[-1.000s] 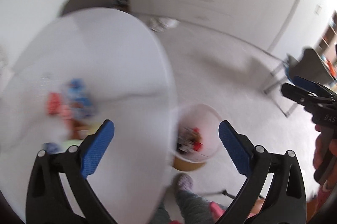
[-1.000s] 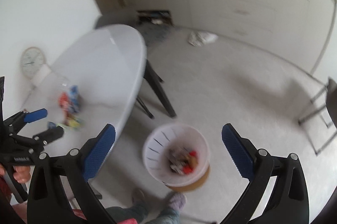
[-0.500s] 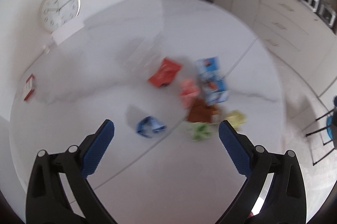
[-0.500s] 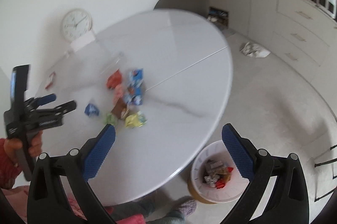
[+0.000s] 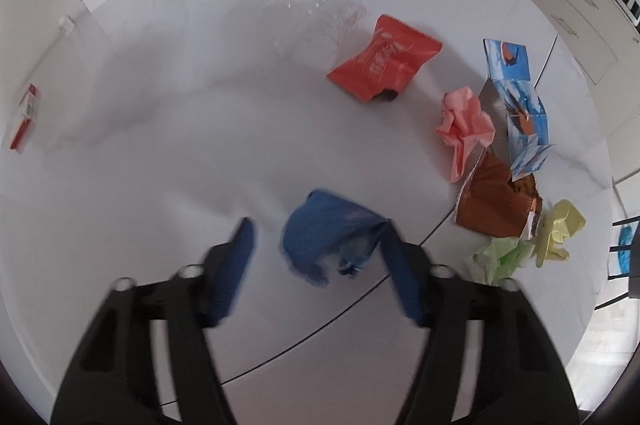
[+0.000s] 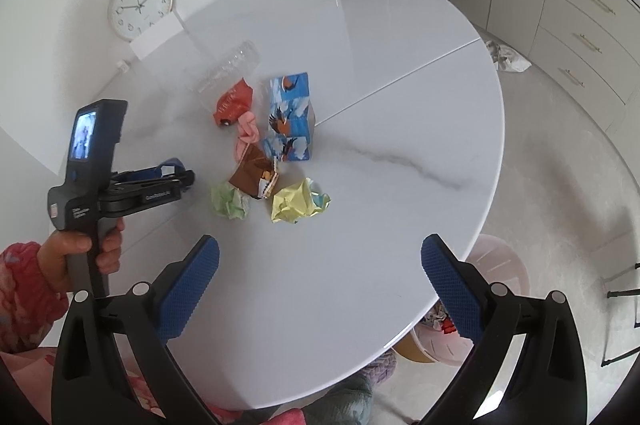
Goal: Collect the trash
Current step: 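Grasp the yellow crumpled paper with the right tool while the left tool grasps the blue wrapper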
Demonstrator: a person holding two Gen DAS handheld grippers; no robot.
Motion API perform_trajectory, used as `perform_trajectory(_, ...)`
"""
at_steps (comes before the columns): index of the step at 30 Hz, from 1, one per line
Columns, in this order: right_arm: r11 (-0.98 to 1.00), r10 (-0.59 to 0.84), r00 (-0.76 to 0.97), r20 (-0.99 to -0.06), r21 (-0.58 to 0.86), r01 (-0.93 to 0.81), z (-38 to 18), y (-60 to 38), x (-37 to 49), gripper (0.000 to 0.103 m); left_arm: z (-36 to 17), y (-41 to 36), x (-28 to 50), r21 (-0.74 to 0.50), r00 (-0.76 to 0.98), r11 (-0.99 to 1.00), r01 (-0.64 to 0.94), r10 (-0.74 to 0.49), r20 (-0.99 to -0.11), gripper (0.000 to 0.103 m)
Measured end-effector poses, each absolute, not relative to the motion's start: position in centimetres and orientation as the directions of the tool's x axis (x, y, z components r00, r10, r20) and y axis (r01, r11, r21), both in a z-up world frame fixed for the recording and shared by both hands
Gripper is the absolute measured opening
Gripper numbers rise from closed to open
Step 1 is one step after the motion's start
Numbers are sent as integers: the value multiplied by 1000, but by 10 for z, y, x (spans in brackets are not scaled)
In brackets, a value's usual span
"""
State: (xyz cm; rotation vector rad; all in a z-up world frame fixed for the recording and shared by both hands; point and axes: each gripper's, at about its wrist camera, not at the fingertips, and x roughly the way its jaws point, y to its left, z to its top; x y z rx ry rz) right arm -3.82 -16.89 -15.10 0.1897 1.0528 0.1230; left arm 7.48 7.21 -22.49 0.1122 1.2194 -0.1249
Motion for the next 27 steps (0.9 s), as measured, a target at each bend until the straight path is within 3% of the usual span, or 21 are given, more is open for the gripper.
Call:
perform_trajectory(4, 977, 203, 457, -866, 209, -38, -168, -157, -20, 100, -231, 79, 74, -17, 316, 989, 144, -63, -947, 29)
perform_trajectory(5, 978, 201, 452, -869, 202, -48, -172, -154, -15, 100, -231, 81, 74, -28, 311, 990, 139, -70, -948, 27)
perform_trajectory(11, 984, 177, 424, -888, 150, -96, -201, -135, 20, 100, -214, 94, 64, -60, 341, 990, 130, -102, -934, 24)
perform_trajectory(17, 985, 147, 386, -911, 100, -138, -223, -119, 41, 89, -192, 109, 56, -106, 384, 986, 127, -147, -911, 23)
perform_trajectory(20, 984, 144, 361, -921, 95, -148, -231, -114, 45, 74, -187, 111, 55, -109, 389, 986, 130, -152, -909, 23)
perform_trajectory(22, 984, 143, 352, -925, 96, -148, -233, -113, 46, 58, -187, 113, 50, -114, 389, 984, 135, -159, -908, 21)
perform_trajectory(27, 985, 154, 364, -919, 112, -133, -228, -116, 45, 49, -173, 106, 46, -113, 404, 979, 168, -173, -898, 19)
